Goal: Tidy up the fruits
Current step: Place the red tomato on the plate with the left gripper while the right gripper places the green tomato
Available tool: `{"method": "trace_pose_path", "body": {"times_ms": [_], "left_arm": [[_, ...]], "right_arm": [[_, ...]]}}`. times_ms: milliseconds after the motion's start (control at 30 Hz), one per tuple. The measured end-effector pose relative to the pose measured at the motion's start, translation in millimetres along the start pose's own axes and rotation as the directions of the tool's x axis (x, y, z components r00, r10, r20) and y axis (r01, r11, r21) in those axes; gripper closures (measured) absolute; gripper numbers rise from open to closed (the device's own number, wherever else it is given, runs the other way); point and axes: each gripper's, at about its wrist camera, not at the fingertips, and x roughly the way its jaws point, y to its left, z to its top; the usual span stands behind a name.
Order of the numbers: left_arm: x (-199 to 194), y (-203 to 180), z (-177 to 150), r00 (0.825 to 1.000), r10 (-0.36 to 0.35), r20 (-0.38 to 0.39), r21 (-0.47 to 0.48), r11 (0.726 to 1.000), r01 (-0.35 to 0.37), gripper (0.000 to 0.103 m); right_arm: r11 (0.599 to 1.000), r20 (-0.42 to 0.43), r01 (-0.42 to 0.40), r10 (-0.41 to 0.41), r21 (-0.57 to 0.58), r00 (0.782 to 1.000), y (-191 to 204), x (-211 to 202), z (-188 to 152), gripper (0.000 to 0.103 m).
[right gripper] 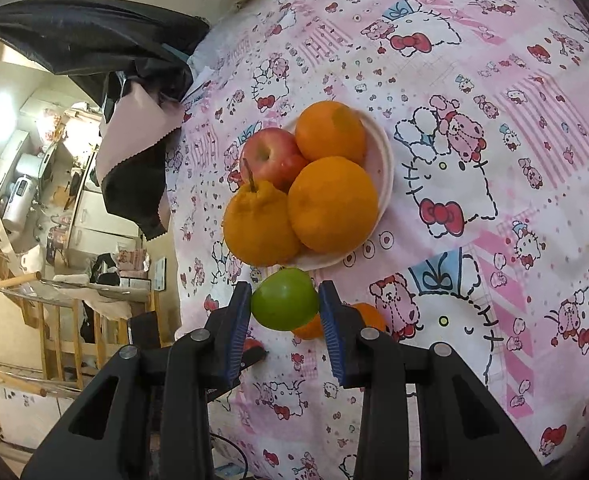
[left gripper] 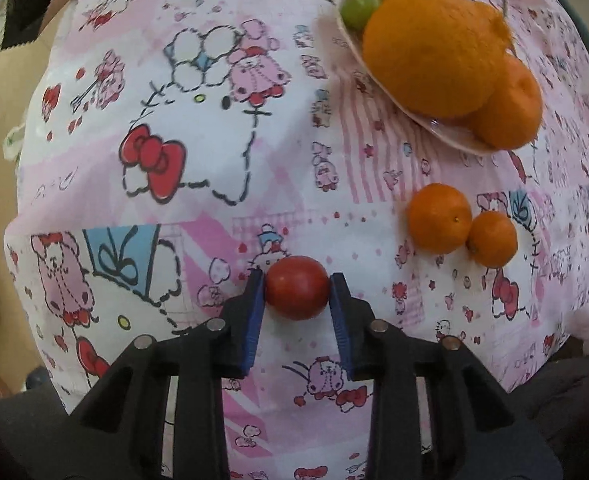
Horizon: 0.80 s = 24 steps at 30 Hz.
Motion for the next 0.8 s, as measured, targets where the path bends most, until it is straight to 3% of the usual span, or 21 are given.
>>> {"method": "trace_pose_path", "body": {"times_ms": [200, 367, 567, 800], "left_arm": [[-32.0, -15.6, -4.5, 0.995, -0.04, 0.096, 0.038, 0.999, 0.037, 0.075], [-75.9, -24.4, -0.9, 0.973, -0.081, 0.215, 0.058, 0.996, 0.07, 0.076], [-121.0, -17.3, 46.5, 0.933, -0.123, 0.339, 0.086, 0.991, 0.1, 0.075], [-136.8, -21.7, 99.4, 0.912, -0.122, 0.392, 0.108, 0.99, 0.086, 0.075]], "right_arm": [[1.0, 0.016, -0.011, 0.011, -0.003, 1.0, 2.0, -6.1, -0.6, 0.067], [1.0, 0.034, -0.019, 0.019, 0.014, 0.999, -1.5, -13.6, 2.5, 0.067], [1.0, 0.059, -0.014, 0.014, 0.005, 0.998, 1.6, -18.9, 16.1, 0.067], [1.0, 0.097, 0.031, -0.031, 0.004, 0.995, -4.1, -18.2, 49.7, 0.067]]}}
